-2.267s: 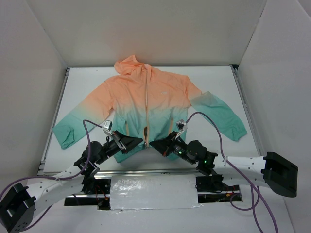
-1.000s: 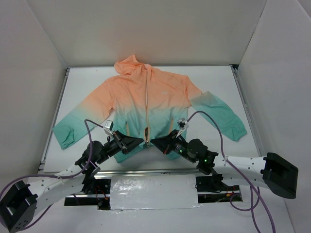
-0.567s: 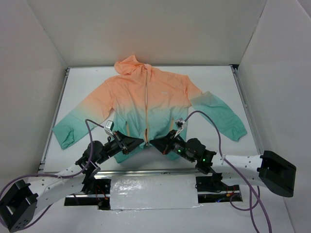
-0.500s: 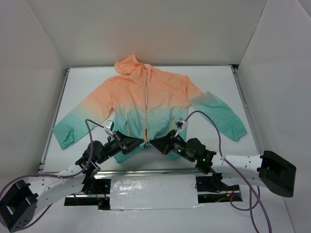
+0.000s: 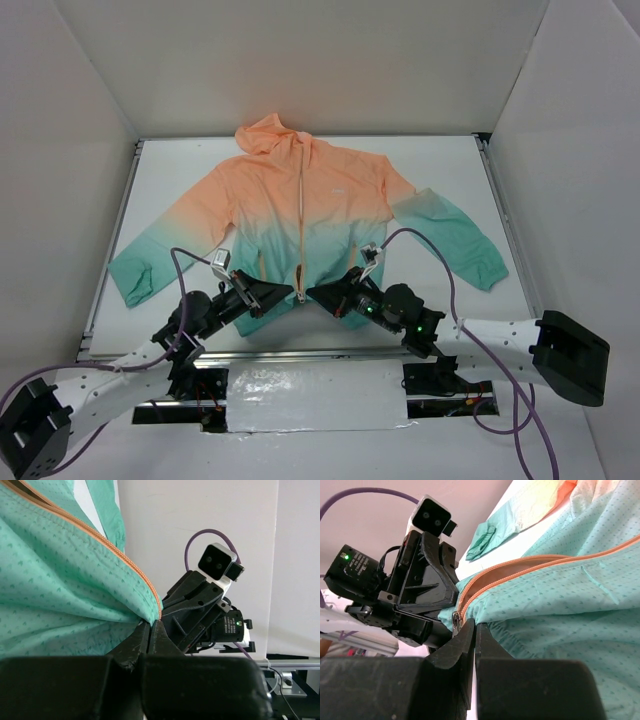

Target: Zip up the jacket

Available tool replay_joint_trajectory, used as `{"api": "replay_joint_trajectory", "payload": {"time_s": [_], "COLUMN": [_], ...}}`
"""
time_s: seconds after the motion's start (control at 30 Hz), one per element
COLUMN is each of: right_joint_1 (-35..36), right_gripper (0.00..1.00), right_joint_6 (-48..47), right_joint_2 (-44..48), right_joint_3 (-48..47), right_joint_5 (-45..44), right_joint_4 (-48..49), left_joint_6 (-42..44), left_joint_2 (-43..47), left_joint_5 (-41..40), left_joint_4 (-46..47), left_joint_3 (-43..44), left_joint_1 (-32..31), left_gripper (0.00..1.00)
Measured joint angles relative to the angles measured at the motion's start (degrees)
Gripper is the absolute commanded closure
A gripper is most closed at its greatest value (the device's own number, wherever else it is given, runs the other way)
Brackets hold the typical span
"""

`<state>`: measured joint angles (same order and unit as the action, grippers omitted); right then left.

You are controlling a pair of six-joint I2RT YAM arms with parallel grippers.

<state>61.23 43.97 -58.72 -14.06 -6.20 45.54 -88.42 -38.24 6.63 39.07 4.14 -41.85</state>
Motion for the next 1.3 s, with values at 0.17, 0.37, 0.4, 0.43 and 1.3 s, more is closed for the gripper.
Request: {"api": "replay_joint_trajectory", "payload": {"time_s": [0.17, 0.37, 0.4, 0.43, 1.3], "right_joint_1": [0.0, 0.0, 0.0, 0.0, 0.0], "right_gripper": [1.0, 1.0, 1.0, 1.0, 1.0], "right_joint_6": [1.5, 1.7, 1.7, 1.7, 2.2], "right_joint_2": [0.3, 0.9, 0.9, 0.9, 0.6], "right_joint_3": [-0.6, -0.8, -0.9, -0.9, -0.4], "right_joint_5": [0.0, -0.1, -0.1, -0.2, -0.2], "right_joint_4": [-0.9, -1.9, -1.9, -1.9, -1.1], "left_joint_6": [1.5, 1.7, 1.7, 1.7, 3.1], "left_joint_2": [1.2, 0.8, 0.5, 0.1, 1.6], "left_joint_5": [-1.0, -1.4, -1.4, -1.3, -1.8], "left_joint_4": [-2.1, -1.3, -1.0, -0.8, 0.3], "left_joint_3": [0.1, 0.1, 0.1, 0.1, 0.1], "left_joint_1": [0.0, -0.1, -0.1, -0.2, -0.4], "left_gripper": [1.0, 1.0, 1.0, 1.0, 1.0]}}
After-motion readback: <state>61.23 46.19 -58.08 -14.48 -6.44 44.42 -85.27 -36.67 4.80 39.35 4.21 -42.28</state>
